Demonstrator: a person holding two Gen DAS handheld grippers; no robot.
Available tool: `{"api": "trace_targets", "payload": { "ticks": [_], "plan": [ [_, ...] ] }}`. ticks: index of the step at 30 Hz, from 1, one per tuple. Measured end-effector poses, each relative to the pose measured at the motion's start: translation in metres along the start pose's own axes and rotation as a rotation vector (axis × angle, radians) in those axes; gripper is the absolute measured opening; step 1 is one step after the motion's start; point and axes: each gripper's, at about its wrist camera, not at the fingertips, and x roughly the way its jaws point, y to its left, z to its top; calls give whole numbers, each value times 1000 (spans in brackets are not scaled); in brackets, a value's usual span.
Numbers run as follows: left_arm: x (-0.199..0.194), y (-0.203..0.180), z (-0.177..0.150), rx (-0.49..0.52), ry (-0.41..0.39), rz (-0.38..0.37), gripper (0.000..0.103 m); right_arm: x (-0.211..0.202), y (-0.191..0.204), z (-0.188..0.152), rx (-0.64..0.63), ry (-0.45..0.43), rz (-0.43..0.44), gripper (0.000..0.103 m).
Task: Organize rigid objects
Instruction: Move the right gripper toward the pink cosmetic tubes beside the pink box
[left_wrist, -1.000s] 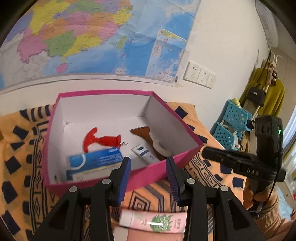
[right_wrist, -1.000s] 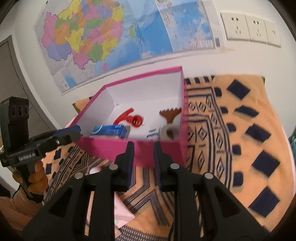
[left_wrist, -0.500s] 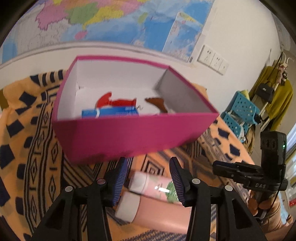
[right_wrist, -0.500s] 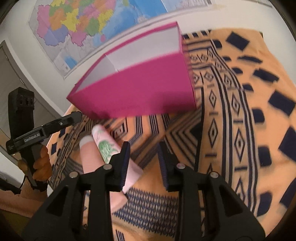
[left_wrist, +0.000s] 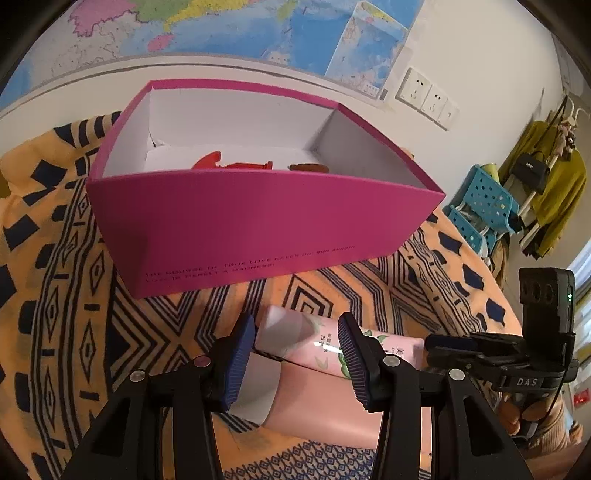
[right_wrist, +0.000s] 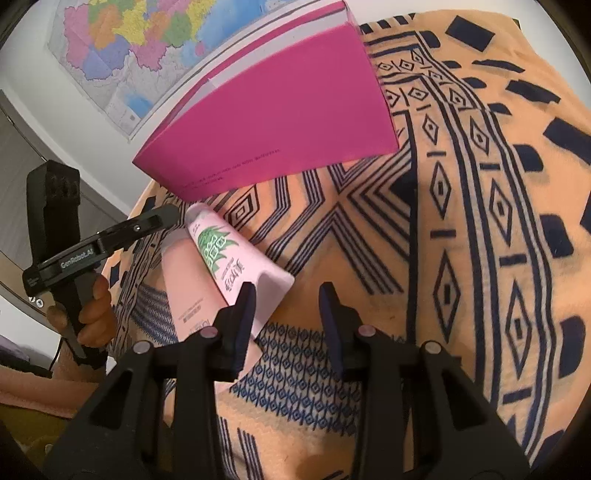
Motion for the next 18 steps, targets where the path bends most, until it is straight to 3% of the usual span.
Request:
{"api": "trace_targets", "payload": {
  "ticks": [18],
  "plan": [
    [15,2,-1,-9,37,2,48,9,8,-2,-15,3,41,38]
  ]
}}
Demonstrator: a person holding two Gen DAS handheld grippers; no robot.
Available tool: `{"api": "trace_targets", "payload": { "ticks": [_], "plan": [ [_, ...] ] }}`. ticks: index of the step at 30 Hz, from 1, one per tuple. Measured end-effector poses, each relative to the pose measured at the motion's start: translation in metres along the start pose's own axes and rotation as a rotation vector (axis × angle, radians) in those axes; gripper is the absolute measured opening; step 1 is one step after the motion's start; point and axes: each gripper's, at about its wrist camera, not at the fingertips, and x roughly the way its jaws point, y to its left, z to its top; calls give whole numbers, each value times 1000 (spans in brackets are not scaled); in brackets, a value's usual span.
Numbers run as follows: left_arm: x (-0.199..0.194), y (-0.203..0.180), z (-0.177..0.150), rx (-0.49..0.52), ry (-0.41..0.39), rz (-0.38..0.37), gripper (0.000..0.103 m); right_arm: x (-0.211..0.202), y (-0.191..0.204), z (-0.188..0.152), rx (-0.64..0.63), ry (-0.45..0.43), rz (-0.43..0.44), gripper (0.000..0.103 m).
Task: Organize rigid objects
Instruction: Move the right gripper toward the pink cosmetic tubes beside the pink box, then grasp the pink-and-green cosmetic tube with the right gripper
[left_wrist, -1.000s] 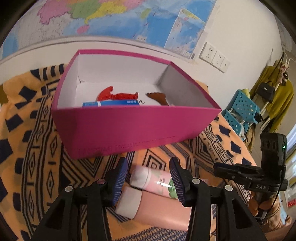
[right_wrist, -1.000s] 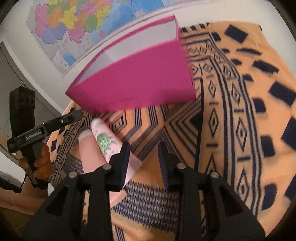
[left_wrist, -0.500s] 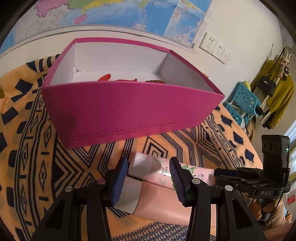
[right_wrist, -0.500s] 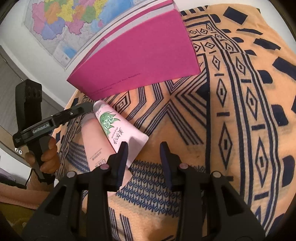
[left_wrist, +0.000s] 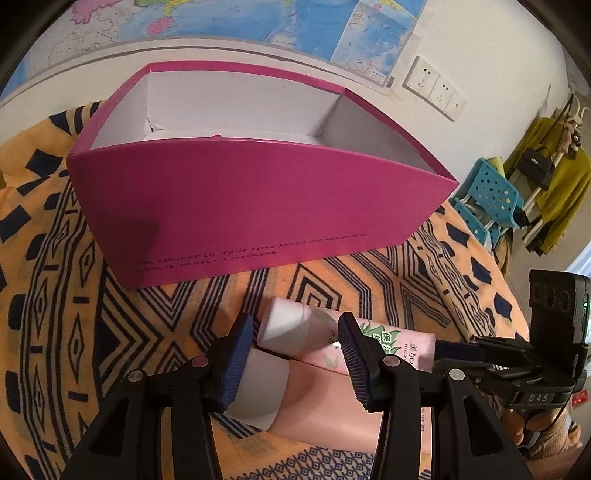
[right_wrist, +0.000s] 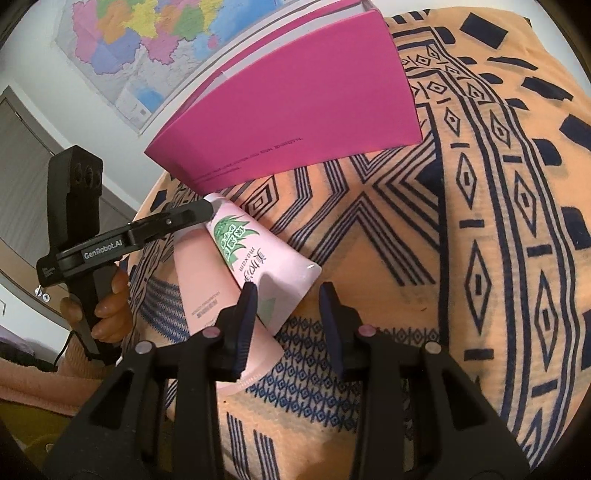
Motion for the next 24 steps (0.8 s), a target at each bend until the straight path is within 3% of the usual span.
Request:
{"api": "trace_targets", "payload": {
  "ticks": [20,24],
  "plan": [
    [3,-23,-9,53,21,-1,48,-2,-13,16,32,-50,-49,38],
    [3,-22,-7,54,25,-7,48,-2,-19,16,57,-50,-25,38]
  ]
}}
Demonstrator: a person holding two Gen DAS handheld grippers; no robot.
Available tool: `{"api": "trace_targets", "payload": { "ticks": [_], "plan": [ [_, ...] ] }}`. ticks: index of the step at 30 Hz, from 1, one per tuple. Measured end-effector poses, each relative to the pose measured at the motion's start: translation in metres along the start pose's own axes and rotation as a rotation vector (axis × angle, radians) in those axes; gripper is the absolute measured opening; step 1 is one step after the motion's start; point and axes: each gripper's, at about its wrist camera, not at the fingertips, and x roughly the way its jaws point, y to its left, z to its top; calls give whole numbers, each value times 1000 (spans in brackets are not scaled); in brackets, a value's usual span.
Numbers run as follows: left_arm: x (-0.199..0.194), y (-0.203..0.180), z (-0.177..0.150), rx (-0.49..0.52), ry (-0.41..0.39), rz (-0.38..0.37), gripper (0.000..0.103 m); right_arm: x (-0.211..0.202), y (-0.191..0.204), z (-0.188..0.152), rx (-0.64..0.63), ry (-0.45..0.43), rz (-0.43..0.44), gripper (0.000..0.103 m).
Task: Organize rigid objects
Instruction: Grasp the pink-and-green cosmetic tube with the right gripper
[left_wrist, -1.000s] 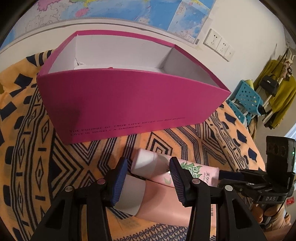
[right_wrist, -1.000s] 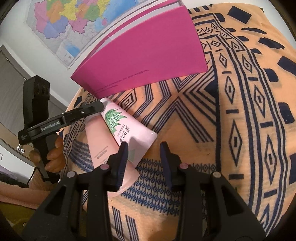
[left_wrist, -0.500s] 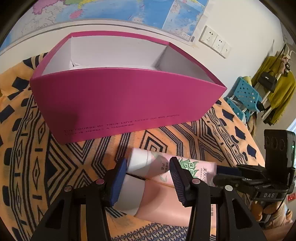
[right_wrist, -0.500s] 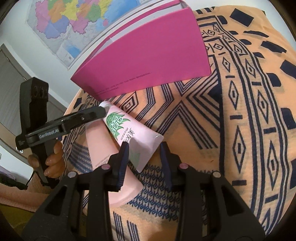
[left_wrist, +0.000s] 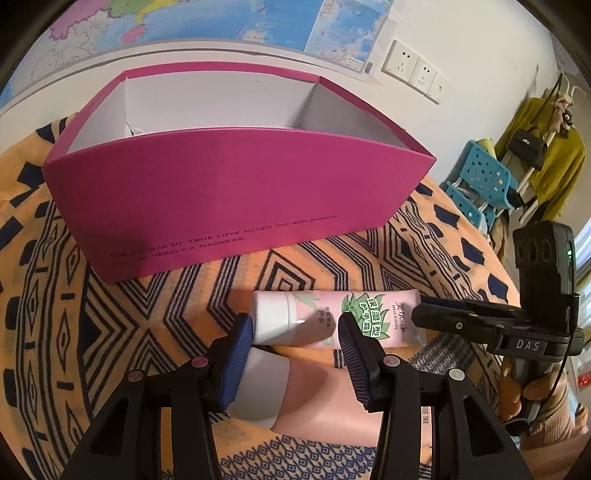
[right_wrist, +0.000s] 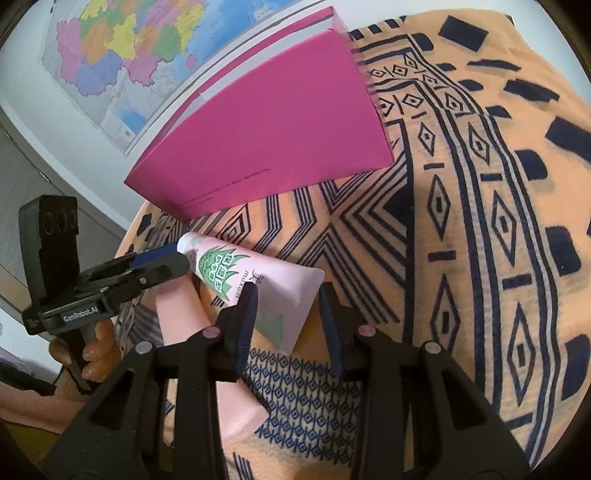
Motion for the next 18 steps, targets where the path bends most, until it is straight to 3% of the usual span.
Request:
{"api": "trace_targets", "payload": {
  "ticks": [8,18],
  "plan": [
    [1,-5,3,25,-7,2,48,-5,1,-8,-9,-2,3,38],
    [-2,-14,3,33,-9,17,48,-8,9,-7,-41,-23,-57,38]
  ]
}}
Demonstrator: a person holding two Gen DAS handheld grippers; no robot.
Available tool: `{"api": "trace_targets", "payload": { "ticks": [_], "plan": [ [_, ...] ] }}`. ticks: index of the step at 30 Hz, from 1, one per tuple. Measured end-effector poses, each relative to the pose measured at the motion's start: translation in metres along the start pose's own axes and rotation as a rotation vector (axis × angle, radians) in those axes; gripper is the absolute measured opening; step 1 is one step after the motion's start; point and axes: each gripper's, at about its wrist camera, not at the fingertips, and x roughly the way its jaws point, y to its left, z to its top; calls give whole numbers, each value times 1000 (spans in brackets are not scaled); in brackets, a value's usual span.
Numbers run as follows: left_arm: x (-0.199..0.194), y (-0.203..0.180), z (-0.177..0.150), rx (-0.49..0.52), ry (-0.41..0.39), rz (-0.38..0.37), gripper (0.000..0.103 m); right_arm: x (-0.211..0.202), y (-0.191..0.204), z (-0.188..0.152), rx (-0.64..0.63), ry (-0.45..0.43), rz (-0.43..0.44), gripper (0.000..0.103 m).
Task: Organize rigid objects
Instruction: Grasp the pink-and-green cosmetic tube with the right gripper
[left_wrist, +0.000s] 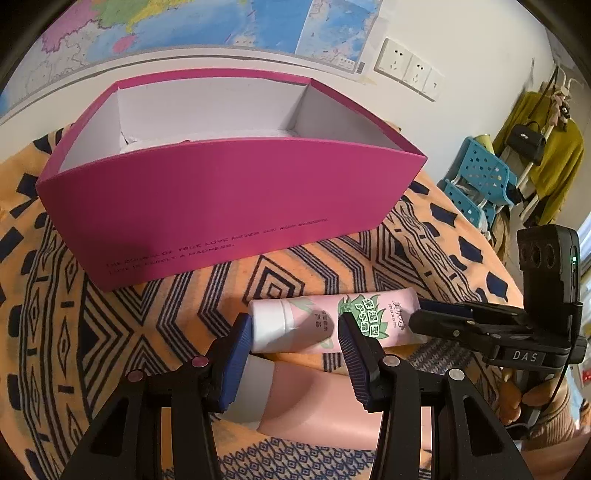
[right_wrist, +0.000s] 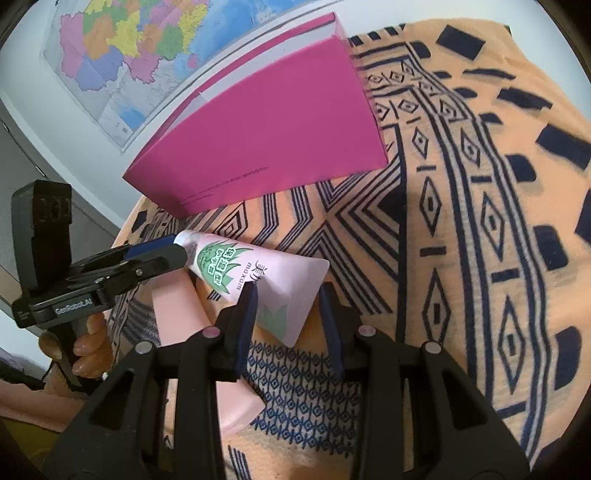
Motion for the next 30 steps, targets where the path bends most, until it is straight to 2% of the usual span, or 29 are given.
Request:
{"api": "trace_targets", "payload": {
  "ticks": [30],
  "plan": [
    [-26,-17,10,36,-72,6,48,-24,9,15,-67,-70,-39,38]
  ]
}}
